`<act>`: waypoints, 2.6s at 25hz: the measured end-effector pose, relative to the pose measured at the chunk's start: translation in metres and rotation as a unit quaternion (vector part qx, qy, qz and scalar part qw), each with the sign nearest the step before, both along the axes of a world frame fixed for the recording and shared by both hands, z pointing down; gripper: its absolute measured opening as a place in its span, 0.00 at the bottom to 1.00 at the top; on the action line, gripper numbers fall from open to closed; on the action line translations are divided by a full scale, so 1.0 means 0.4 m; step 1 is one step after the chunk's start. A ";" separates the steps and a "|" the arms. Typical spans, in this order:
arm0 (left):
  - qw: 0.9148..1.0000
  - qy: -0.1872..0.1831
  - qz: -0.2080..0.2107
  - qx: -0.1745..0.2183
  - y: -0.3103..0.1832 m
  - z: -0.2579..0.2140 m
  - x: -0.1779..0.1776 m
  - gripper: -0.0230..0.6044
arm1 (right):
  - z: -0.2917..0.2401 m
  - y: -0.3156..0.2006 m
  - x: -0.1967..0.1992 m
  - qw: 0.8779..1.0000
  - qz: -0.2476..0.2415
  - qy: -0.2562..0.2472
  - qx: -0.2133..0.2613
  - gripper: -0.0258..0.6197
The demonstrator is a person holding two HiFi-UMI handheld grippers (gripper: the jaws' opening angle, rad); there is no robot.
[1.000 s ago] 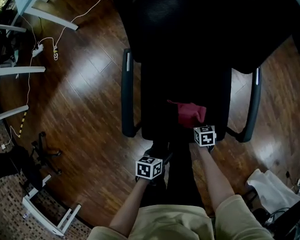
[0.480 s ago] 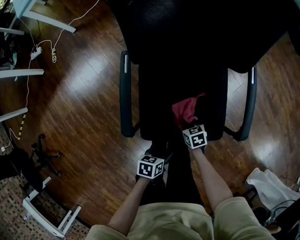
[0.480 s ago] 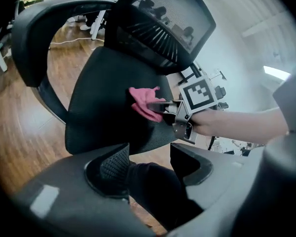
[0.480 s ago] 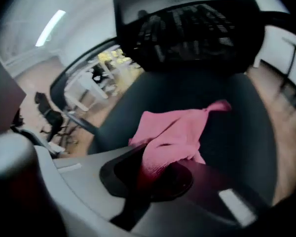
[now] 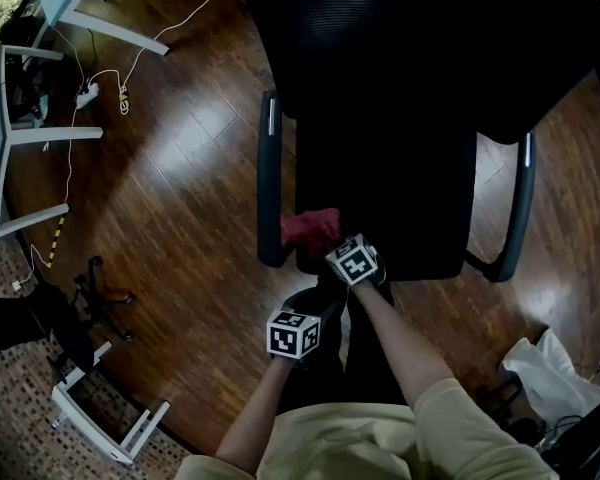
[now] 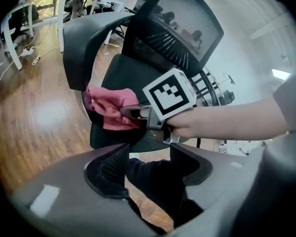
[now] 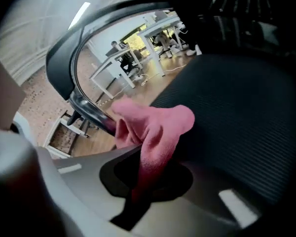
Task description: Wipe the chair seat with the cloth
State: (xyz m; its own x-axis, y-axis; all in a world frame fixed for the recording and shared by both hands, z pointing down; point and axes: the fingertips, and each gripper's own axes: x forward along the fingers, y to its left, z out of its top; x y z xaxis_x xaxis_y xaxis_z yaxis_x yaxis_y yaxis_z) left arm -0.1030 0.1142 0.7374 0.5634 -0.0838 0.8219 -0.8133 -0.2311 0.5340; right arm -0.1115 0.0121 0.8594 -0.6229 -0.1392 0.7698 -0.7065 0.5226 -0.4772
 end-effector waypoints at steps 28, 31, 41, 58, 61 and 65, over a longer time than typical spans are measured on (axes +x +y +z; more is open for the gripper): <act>0.999 -0.006 -0.020 -0.030 0.045 0.006 -0.039 0.40 | -0.037 0.132 -0.130 0.995 -0.053 -0.078 -0.007 0.06; 1.000 -0.010 -0.011 -0.027 0.048 0.016 -0.064 0.41 | -0.001 0.115 0.001 1.000 0.020 -0.020 0.004 0.06; 0.999 0.034 0.022 -0.024 0.040 0.003 0.087 0.41 | 0.020 0.263 0.859 0.926 0.289 0.242 -0.032 0.06; 0.998 -0.025 -0.043 -0.041 0.094 -0.020 -0.208 0.48 | -0.037 0.246 -0.169 0.988 -0.101 -0.108 -0.050 0.06; 0.997 -0.030 -0.053 -0.040 0.090 -0.011 -0.217 0.48 | -0.017 0.245 -0.173 0.989 -0.102 -0.097 -0.053 0.06; 0.998 -0.012 -0.051 -0.047 0.086 0.001 -0.166 0.48 | 0.014 0.264 0.042 0.996 -0.031 -0.044 -0.064 0.06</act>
State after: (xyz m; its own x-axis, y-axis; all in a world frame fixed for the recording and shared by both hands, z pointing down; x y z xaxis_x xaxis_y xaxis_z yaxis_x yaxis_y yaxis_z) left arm -0.1693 0.1487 0.7377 0.5365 -0.0616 0.8416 -0.8424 -0.0971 0.5300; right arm -0.0949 0.1176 0.8652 -0.6929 -0.0019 0.7210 -0.6271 0.4950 -0.6014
